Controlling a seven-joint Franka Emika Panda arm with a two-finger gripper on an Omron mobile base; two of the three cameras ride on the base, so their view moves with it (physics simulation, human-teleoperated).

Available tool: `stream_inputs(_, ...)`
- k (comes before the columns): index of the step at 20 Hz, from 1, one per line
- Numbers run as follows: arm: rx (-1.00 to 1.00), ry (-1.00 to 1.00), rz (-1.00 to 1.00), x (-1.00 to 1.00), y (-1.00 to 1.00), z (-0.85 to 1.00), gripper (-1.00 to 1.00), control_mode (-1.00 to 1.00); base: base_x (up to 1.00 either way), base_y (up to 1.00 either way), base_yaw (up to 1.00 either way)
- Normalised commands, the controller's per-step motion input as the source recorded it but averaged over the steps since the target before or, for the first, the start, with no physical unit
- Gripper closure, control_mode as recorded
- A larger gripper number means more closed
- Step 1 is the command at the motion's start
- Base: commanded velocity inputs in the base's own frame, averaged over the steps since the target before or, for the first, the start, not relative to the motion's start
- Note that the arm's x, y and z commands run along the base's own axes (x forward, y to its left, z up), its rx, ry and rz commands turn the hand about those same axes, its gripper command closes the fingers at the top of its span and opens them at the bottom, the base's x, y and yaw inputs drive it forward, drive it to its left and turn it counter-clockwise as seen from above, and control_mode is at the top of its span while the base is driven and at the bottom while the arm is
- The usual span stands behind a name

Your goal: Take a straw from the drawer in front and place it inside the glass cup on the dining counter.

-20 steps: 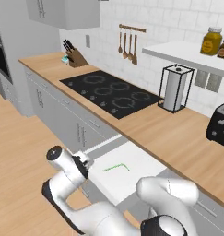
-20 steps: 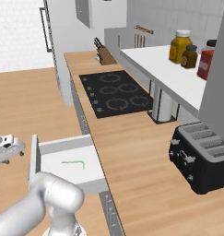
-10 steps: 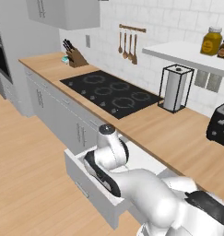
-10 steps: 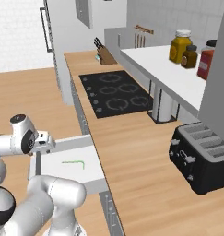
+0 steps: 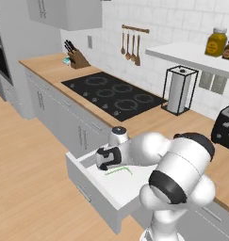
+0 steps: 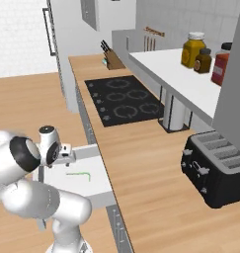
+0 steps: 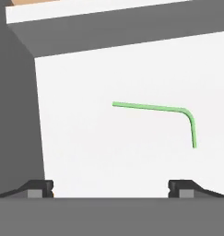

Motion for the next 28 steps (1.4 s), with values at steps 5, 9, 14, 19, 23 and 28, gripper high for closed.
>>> stream_inputs(5, 0.06, 0.28, 0.00, 0.31, 0.00, -0.78, -1.00, -1.00, 0.00, 0.00, 0.00)
stream_inputs(9, 0.10, 0.20, 0.02, 0.03, 0.16, -0.53, -1.00, -1.00, 0.00, 0.00, 0.00)
stream_inputs(14, 0.08, 0.14, 0.02, 0.00, 0.54, -0.36, -1.00, -1.00, 0.00, 0.00, 0.00)
stream_inputs(19, 0.03, 0.10, 0.00, 0.00, 0.76, -0.33, -1.00, -1.00, 0.00, 0.00, 0.00)
stream_inputs(23, 0.00, 0.05, 0.01, -0.22, 0.94, -0.19, -1.00, -1.00, 0.00, 0.00, 0.00)
stream_inputs(28, 0.00, -0.04, 0.02, -0.79, 0.93, 0.08, -1.00, -1.00, 0.00, 0.00, 0.00)
